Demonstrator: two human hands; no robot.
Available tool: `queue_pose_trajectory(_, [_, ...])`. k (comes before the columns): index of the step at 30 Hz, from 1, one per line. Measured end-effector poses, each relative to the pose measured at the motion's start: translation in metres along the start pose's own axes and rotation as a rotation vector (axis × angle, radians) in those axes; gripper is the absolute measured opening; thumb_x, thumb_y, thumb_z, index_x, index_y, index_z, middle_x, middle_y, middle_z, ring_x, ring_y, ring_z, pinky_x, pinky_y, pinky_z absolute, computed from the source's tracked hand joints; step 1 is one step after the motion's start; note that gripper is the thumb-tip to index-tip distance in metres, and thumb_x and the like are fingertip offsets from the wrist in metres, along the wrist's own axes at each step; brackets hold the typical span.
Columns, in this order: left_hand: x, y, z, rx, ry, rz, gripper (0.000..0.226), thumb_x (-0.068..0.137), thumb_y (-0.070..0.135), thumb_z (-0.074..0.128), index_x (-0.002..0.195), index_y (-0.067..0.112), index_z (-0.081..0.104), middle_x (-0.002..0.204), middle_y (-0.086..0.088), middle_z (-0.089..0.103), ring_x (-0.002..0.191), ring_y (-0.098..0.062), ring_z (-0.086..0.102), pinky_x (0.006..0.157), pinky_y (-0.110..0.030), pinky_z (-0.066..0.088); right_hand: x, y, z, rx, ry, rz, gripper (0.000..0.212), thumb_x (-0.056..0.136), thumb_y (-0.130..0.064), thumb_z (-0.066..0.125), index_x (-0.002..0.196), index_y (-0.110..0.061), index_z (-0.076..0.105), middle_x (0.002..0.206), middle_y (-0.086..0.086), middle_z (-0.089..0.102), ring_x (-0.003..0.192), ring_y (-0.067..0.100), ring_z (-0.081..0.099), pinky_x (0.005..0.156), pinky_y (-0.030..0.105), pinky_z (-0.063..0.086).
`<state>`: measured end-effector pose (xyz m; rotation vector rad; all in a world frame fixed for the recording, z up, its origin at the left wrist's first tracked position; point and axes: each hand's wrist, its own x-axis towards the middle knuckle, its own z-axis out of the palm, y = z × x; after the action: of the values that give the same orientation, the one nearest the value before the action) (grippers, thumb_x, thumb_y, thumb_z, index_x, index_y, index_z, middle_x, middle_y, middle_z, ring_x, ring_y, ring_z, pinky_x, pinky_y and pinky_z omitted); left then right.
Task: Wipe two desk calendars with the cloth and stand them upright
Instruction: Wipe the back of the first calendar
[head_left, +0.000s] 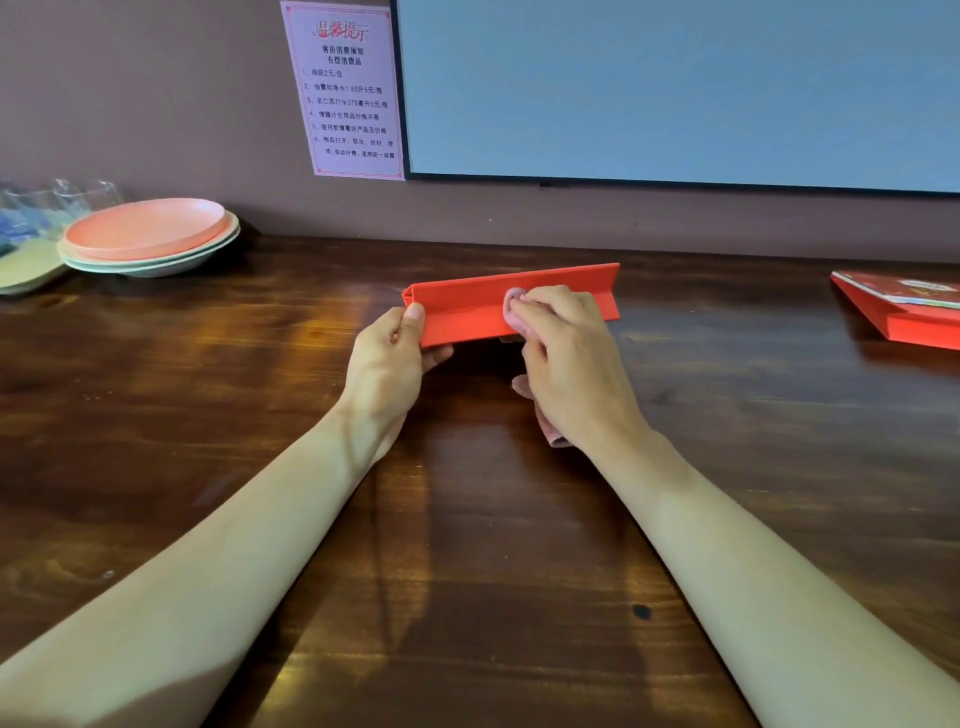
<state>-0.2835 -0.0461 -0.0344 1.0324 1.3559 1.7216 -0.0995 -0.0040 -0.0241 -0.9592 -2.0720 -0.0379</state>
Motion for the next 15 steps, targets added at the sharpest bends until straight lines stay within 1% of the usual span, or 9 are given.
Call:
queue_pose_trajectory(2, [0.0,0.001,-0.002,-0.004,-0.006,-0.002,0.034,0.115,0.026,0.043,0.124,0.004,0.067,0.125,-0.011,0.066,0.113,-0.018,0.066,0.09,-0.026,0.06,0.002,0.01,-0.005,-0.018,0.058,0.093,0.039,0.093,0.011,0.055,0.122,-0.008,0.073,0.125,0.003,0.064,0.113,0.023,0.054,0.084,0.024,0.046])
queue_pose_trajectory(5, [0.002,0.002,-0.003,0.036,0.01,0.027,0.032,0.115,0.026,0.043,0.118,0.006,0.068,0.115,-0.003,0.067,0.11,-0.016,0.067,0.092,-0.029,0.061,0.0,0.031,-0.01,-0.077,0.06,0.304,0.031,0.099,0.005,0.055,0.125,-0.002,0.069,0.13,0.012,0.06,0.117,0.028,0.056,0.091,0.029,0.049])
queue_pose_trajectory(6, [0.003,0.002,-0.004,0.06,0.012,0.042,0.031,0.115,0.026,0.043,0.115,0.008,0.068,0.113,-0.002,0.067,0.108,-0.015,0.067,0.091,-0.029,0.061,-0.001,0.038,-0.01,-0.072,0.039,0.384,0.025,0.101,0.002,0.053,0.12,-0.003,0.069,0.13,0.014,0.058,0.117,0.029,0.058,0.092,0.032,0.05])
queue_pose_trajectory(7, [0.003,0.003,-0.003,0.08,0.01,0.058,0.03,0.116,0.026,0.042,0.112,0.01,0.068,0.111,-0.001,0.068,0.107,-0.015,0.067,0.09,-0.028,0.061,-0.001,0.043,-0.009,-0.045,0.015,0.465,0.021,0.102,0.0,0.05,0.105,-0.007,0.069,0.127,0.014,0.056,0.113,0.03,0.059,0.09,0.035,0.051])
queue_pose_trajectory(8, [0.003,0.003,-0.003,0.095,0.005,0.075,0.03,0.116,0.026,0.042,0.109,0.012,0.068,0.109,-0.001,0.068,0.105,-0.014,0.067,0.087,-0.026,0.061,-0.002,0.047,-0.009,-0.012,-0.006,0.533,0.026,0.102,0.0,0.046,0.087,-0.014,0.062,0.122,0.014,0.055,0.108,0.031,0.06,0.086,0.036,0.049])
queue_pose_trajectory(9, [0.003,0.003,-0.003,0.11,0.003,0.09,0.029,0.116,0.026,0.042,0.107,0.014,0.067,0.108,-0.001,0.068,0.102,-0.014,0.067,0.085,-0.024,0.061,-0.002,0.05,-0.008,0.018,-0.027,0.574,0.032,0.102,0.001,0.043,0.077,-0.016,0.055,0.117,0.014,0.055,0.103,0.031,0.06,0.082,0.035,0.045])
queue_pose_trajectory(10, [0.002,0.003,-0.004,0.128,0.003,0.102,0.029,0.116,0.026,0.041,0.107,0.015,0.067,0.107,-0.002,0.068,0.101,-0.014,0.067,0.083,-0.023,0.06,-0.003,0.051,-0.008,0.035,-0.039,0.591,0.034,0.102,0.001,0.042,0.076,-0.016,0.055,0.116,0.015,0.056,0.101,0.03,0.06,0.081,0.032,0.042])
queue_pose_trajectory(13, [0.002,0.004,-0.006,0.165,0.036,0.125,0.032,0.116,0.028,0.04,0.109,0.01,0.066,0.108,-0.004,0.067,0.1,-0.016,0.068,0.08,-0.021,0.06,-0.004,0.043,-0.007,0.077,0.009,0.57,0.03,0.098,0.005,0.044,0.087,-0.015,0.063,0.116,0.01,0.057,0.103,0.028,0.06,0.082,0.03,0.041])
queue_pose_trajectory(15, [0.004,0.003,-0.009,0.157,0.07,0.11,0.032,0.116,0.03,0.04,0.11,0.012,0.066,0.111,-0.003,0.068,0.1,-0.014,0.071,0.083,-0.024,0.062,-0.004,0.033,-0.007,0.083,0.086,0.525,0.031,0.097,0.007,0.047,0.107,-0.013,0.068,0.121,0.006,0.057,0.109,0.023,0.058,0.086,0.028,0.043])
